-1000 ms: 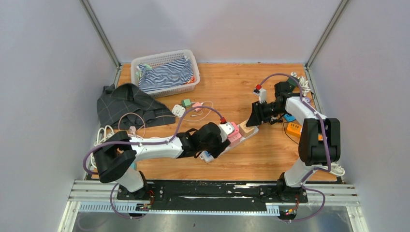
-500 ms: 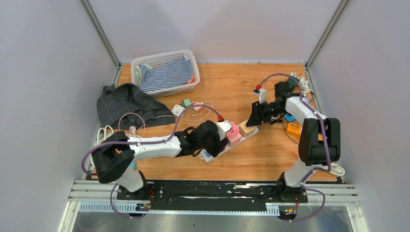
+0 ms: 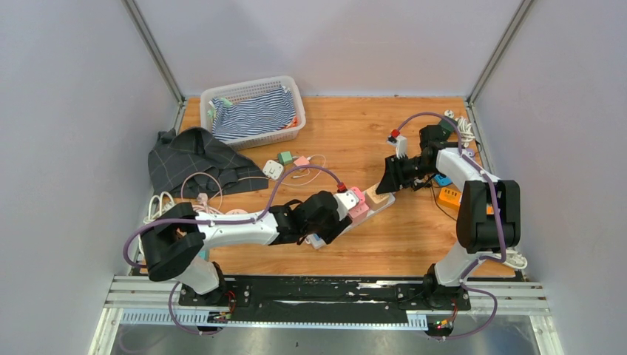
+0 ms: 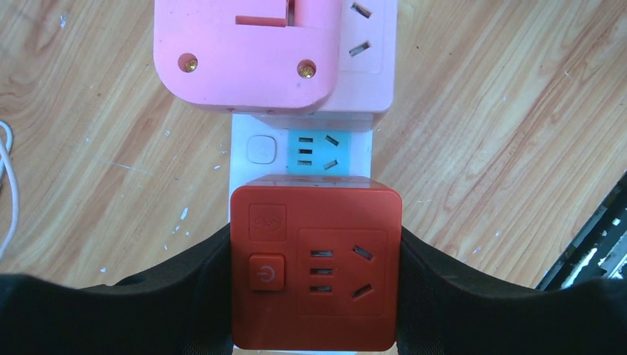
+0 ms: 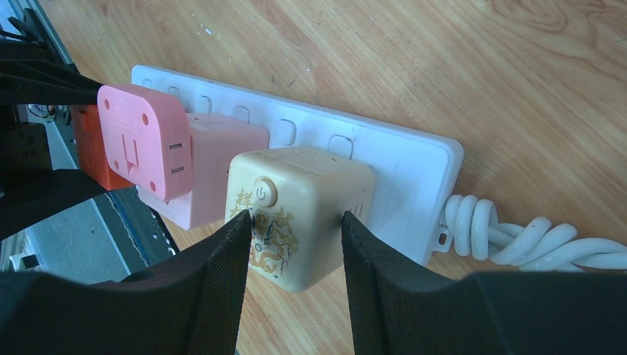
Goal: Pull the plug off the socket
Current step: Remove the plug from the socket.
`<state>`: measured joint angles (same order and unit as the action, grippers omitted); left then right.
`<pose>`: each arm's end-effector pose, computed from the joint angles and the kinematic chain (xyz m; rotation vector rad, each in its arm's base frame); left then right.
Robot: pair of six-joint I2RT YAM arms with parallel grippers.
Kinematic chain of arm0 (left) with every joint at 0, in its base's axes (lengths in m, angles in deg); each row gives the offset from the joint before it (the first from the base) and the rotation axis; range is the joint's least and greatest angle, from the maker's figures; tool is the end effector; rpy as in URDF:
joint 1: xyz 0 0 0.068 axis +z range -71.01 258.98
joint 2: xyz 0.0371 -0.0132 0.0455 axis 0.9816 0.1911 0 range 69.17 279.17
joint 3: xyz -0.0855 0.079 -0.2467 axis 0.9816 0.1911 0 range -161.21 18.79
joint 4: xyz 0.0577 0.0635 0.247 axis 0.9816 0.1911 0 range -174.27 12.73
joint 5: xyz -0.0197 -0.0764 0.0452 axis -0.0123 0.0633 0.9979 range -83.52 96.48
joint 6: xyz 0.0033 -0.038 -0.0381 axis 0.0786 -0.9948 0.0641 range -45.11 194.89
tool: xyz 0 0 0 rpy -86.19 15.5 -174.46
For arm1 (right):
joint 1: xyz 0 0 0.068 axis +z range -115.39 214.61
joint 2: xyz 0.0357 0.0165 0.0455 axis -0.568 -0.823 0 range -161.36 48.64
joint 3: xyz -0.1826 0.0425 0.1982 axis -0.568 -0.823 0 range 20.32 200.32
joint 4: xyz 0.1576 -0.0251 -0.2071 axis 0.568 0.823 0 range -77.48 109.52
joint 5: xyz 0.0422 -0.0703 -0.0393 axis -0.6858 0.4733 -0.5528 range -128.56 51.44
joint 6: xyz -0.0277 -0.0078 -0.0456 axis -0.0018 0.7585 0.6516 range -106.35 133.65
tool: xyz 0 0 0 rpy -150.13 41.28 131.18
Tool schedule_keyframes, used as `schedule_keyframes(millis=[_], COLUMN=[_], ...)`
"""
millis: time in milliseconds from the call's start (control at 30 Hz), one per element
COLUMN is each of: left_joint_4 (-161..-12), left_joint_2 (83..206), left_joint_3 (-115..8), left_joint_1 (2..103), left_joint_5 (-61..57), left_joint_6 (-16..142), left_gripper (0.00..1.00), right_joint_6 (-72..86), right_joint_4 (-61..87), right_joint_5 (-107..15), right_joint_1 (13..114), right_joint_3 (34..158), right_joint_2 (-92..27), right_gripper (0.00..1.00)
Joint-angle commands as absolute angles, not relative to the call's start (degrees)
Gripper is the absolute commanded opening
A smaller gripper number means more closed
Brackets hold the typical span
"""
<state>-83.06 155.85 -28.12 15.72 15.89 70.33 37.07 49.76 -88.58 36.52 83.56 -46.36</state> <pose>0.1464 -0.2778 0.1949 1.0569 2.0561 -0.4300 0.3166 0.0379 0.2082 -0.7406 2.3332 1.0336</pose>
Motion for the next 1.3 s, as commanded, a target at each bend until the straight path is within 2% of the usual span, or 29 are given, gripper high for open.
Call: schedule_keyframes(millis=[0,200,500,1267], left_joint_4=[-84.0,-84.0,-80.3,-84.0], left_joint_2=[152.6,150.9,153.3,146.6], left_joint_3=[-25.8,-26.0,-27.6,-24.6], left_joint_1=[18.3,19.4,18.0,20.3], left_joint_5=[11.5,7.5,17.3,10.7], left_joint_6=[67.4,65.3,69.5,63.2], left_gripper=[0.00,0.00,0.00,0.00], right_joint_6=[40.6,40.6,40.6,40.9], right_joint_4=[52.0,52.0,52.0,52.5], right_joint_5=[-77.9,-77.9,-77.9,-78.3], right_joint_1=[37.1,37.1,37.0,37.1], right_joint_3=[81.3,81.3,81.4,81.5], right_joint_2=[-50.0,-49.6,-49.9,-49.5], right_gripper=[0.48,0.48,0.49,0.52])
